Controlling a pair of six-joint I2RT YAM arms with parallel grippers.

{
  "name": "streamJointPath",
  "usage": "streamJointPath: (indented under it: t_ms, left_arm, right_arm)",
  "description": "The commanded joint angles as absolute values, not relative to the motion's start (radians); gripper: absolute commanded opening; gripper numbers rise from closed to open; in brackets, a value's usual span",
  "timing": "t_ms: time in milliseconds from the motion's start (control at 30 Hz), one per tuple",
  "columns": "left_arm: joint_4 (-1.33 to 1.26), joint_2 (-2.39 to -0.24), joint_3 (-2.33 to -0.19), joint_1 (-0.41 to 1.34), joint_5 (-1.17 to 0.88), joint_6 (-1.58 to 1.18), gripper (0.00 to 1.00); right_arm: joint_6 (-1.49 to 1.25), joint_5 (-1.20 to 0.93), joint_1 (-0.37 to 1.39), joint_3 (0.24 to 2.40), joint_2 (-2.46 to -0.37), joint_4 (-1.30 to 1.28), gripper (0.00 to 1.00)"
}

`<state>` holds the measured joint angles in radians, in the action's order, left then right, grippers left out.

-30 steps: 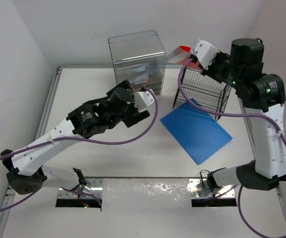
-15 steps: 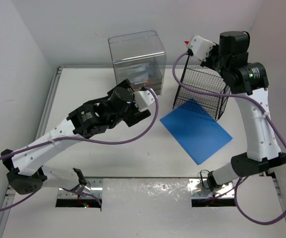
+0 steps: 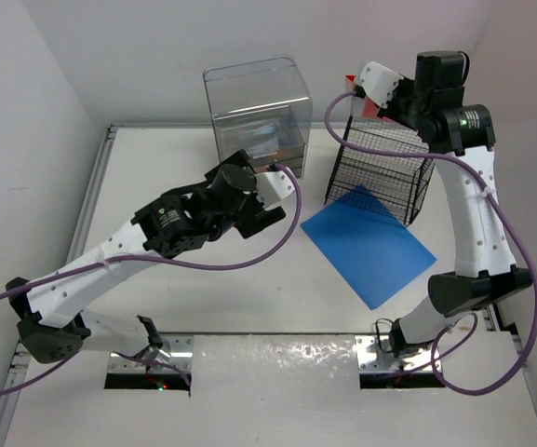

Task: Organize the desk

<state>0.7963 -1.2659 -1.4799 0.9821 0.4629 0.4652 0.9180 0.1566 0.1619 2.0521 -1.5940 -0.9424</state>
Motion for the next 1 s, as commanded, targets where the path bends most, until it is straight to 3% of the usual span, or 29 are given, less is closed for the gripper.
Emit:
streamJointPath:
  t_ms: [0,967]
  left_arm:
    - [0.75,-1.266,-1.477,0.986,0.48,0.463,1.0]
    - [0.742,-1.259,-1.442,0.988,0.479,0.472,1.0]
  right_arm:
    - [0.945,0.077,0.164,2.108,-1.601,-0.868,0.0]
    - [0.98,0.17,0.121,1.96,-1.491,-0.865,0.0]
